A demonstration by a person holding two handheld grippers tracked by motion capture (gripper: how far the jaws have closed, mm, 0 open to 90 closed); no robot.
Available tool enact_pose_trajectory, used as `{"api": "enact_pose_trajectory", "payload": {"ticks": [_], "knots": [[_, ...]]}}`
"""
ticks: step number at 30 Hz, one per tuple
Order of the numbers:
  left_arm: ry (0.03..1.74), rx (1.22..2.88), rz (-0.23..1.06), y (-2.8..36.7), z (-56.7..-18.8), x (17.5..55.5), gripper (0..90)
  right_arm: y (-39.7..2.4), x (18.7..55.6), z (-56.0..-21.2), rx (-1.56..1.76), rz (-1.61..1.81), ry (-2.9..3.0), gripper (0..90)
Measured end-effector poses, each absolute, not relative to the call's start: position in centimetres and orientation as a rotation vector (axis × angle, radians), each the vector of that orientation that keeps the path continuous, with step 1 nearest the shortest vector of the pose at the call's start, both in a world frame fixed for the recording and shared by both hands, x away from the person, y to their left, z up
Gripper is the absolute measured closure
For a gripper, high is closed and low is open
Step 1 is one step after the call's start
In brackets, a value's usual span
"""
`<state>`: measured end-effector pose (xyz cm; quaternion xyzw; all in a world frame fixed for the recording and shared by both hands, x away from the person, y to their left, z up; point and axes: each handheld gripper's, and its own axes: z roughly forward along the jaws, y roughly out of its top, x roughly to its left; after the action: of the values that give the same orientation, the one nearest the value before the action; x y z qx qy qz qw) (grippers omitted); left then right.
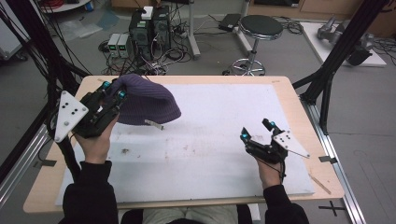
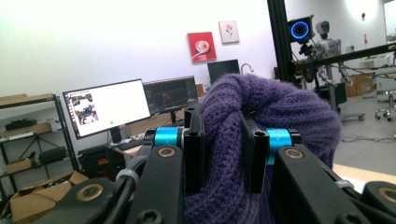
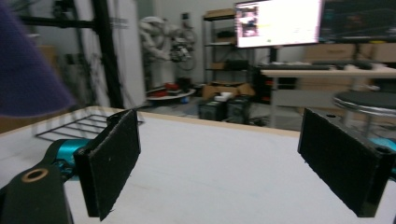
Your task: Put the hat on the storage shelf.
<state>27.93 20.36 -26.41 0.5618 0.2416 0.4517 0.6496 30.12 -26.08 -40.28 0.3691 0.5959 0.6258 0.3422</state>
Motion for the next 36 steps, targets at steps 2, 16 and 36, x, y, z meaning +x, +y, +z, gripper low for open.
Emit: {"api": "enact_pose_trajectory", "payload": {"ticks": [2,16,36], "knots": [[0.551,1.27,1.017,20.3,-26.2,28.1,74.9,-24.5,30.8,-39.5,0.89,1.655,1.623,12.2],[0.543,1.288,0.995,20.0,-25.9,28.6,75.1,-13.8,35.3,-35.6,0.487,1.667,2.058,13.5],[0.517,1.301,0.961,19.4,-26.1,28.7,77.4,-7.6,36.8,-36.4,0.257,1.69,2.259,23.3]]}}
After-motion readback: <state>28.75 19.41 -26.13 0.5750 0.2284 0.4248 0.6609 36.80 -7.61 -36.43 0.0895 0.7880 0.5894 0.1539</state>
